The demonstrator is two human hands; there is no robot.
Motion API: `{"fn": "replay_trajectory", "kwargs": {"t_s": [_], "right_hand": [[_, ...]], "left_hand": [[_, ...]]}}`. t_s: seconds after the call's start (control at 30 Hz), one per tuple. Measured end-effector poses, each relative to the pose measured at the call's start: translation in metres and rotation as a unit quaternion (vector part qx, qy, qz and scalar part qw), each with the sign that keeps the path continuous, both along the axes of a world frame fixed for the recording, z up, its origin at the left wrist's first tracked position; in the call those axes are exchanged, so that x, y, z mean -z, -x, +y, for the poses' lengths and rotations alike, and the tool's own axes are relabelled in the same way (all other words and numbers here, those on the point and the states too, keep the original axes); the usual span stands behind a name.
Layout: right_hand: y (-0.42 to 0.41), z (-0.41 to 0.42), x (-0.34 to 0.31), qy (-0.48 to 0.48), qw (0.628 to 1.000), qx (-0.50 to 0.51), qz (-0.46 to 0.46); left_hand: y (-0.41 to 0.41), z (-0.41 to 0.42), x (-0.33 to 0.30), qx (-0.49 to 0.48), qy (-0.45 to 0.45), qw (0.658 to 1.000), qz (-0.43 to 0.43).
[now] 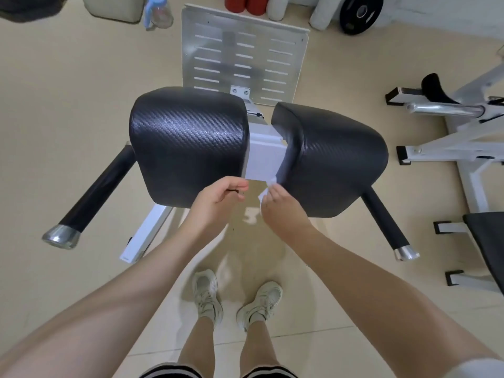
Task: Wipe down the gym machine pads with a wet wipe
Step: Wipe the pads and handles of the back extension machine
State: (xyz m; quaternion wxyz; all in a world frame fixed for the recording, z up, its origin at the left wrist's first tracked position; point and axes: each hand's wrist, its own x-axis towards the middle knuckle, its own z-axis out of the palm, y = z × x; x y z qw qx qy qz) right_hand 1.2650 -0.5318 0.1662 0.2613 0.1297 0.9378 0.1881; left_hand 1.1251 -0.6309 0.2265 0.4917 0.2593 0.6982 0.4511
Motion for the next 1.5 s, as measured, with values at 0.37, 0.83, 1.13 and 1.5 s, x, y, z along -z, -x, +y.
{"fn": "replay_trajectory", "kwargs": {"t_s": [0.37, 0.83, 1.13, 1.5], "right_hand": [[-0.059, -0.009, -0.100, 0.404, 0.658, 0.481, 0.416], [-0.228, 0.105, -0.105, 0.377, 0.370, 0.670, 0.522], [-0.241, 0.191, -0.038, 0.355, 0.633, 0.547, 0.417], [-0.174, 0.219, 0.032, 0.396, 0.695, 0.456, 0.389]], "left_hand": [[-0.029, 0.019, -0.046, 0.071, 0.002, 0.997, 0.016], [-0.197, 0.113, -0.037, 0.212, 0.082, 0.973, 0.035], [-0.275, 0.163, 0.018, -0.027, 0.178, 0.982, -0.059], [-0.277, 0.180, 0.049, -0.120, 0.131, 0.969, -0.173]]}}
